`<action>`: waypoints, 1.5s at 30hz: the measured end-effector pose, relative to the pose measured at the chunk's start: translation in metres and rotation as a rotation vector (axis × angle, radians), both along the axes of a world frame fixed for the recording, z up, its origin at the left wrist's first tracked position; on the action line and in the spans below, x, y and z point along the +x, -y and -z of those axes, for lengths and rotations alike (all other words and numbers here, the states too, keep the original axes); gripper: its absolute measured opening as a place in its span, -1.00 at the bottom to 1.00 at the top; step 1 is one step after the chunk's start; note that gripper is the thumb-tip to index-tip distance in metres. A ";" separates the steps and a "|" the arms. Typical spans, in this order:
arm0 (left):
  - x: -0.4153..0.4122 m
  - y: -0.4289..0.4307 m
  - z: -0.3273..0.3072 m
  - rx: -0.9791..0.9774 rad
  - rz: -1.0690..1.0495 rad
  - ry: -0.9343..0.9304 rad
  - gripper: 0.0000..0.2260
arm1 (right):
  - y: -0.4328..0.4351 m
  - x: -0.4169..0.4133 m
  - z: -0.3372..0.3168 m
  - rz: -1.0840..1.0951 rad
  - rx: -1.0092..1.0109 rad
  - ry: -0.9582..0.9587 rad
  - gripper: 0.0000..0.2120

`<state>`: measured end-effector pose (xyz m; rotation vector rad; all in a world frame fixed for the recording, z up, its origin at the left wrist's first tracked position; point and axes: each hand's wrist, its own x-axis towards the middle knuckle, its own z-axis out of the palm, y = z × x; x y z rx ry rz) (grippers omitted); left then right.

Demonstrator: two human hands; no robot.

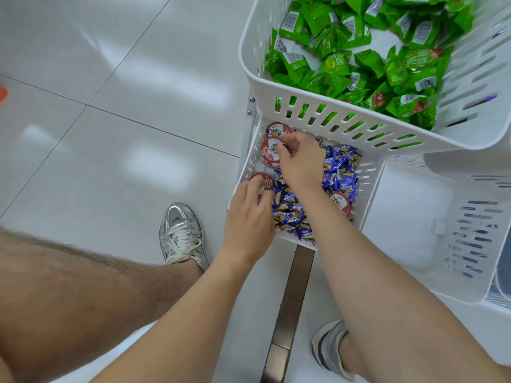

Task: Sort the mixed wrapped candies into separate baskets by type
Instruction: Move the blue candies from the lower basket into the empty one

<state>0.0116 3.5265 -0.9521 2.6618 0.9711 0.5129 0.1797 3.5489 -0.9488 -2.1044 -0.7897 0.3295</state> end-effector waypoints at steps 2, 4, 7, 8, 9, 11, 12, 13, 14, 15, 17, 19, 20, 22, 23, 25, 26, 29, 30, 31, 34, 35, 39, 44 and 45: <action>0.010 0.001 -0.006 -0.140 0.049 -0.052 -0.66 | -0.007 0.000 -0.001 -0.017 -0.081 0.047 -0.82; 0.016 -0.001 -0.003 -0.317 0.057 -0.220 -0.69 | -0.011 0.000 -0.002 -0.043 -0.169 0.107 -0.79; 0.022 -0.005 0.004 -0.443 0.014 -0.357 -0.69 | -0.012 0.001 -0.002 -0.066 -0.248 0.123 -0.79; 0.024 -0.007 0.003 -0.473 -0.015 -0.346 -0.70 | -0.011 0.001 -0.003 -0.083 -0.267 0.126 -0.79; 0.026 -0.008 0.003 -0.483 -0.031 -0.341 -0.70 | -0.010 0.002 -0.003 -0.101 -0.278 0.135 -0.79; 0.028 -0.010 0.003 -0.462 -0.028 -0.353 -0.66 | -0.007 0.003 -0.005 -0.124 -0.275 0.167 -0.77; 0.027 -0.011 0.005 -0.455 -0.029 -0.347 -0.64 | -0.004 0.003 -0.007 -0.133 -0.270 0.182 -0.76; 0.026 -0.011 0.006 -0.453 -0.036 -0.334 -0.63 | -0.002 0.004 -0.010 -0.147 -0.264 0.190 -0.74; 0.025 -0.011 0.008 -0.457 -0.042 -0.318 -0.61 | 0.001 0.005 -0.013 -0.167 -0.255 0.194 -0.71; 0.024 -0.010 0.009 -0.463 -0.041 -0.301 -0.58 | 0.005 0.005 -0.017 -0.189 -0.249 0.201 -0.70; 0.023 -0.011 0.009 -0.481 -0.033 -0.275 -0.54 | 0.015 0.008 -0.026 -0.207 -0.252 0.236 -0.75; 0.024 -0.013 0.008 -0.466 -0.022 -0.264 -0.55 | 0.029 0.018 -0.037 -0.176 -0.297 0.257 -0.81; 0.024 -0.014 0.006 -0.450 -0.023 -0.260 -0.57 | 0.038 0.025 -0.043 -0.170 -0.362 0.262 -0.82; 0.023 -0.016 0.002 -0.433 -0.041 -0.250 -0.59 | 0.057 0.043 -0.055 -0.242 -0.574 0.238 -0.90; 0.022 -0.017 0.001 -0.424 -0.052 -0.246 -0.60 | 0.067 0.051 -0.060 -0.312 -0.673 0.218 -0.91; 0.021 -0.016 -0.003 -0.392 -0.062 -0.241 -0.66 | 0.083 0.061 -0.064 -0.463 -0.766 0.181 -0.83; 0.020 -0.016 -0.006 -0.371 -0.057 -0.233 -0.70 | 0.090 0.063 -0.065 -0.527 -0.762 0.158 -0.76; 0.015 -0.009 -0.009 -0.324 0.005 -0.210 -0.77 | 0.107 0.061 -0.068 -0.623 -0.738 0.103 -0.51; 0.012 -0.006 -0.010 -0.332 0.042 -0.221 -0.77 | 0.111 0.060 -0.068 -0.627 -0.748 0.112 -0.46; 0.010 -0.003 -0.009 -0.342 0.079 -0.238 -0.78 | 0.115 0.059 -0.068 -0.628 -0.760 0.136 -0.43; 0.003 0.008 -0.007 -0.314 0.159 -0.316 -0.76 | 0.119 0.057 -0.069 -0.610 -0.782 0.218 -0.47; 0.001 0.012 -0.006 -0.298 0.168 -0.333 -0.73 | 0.117 0.055 -0.070 -0.583 -0.778 0.247 -0.52; -0.002 0.024 -0.001 -0.295 0.203 -0.354 -0.59 | 0.097 0.037 -0.076 -0.467 -0.557 0.213 -0.64; -0.015 0.015 0.000 -0.166 0.110 -0.185 -0.68 | 0.068 0.007 -0.055 -0.504 -0.383 0.115 -0.61; -0.018 0.012 -0.001 -0.105 0.040 -0.153 -0.75 | 0.061 0.001 -0.046 -0.513 -0.372 0.120 -0.58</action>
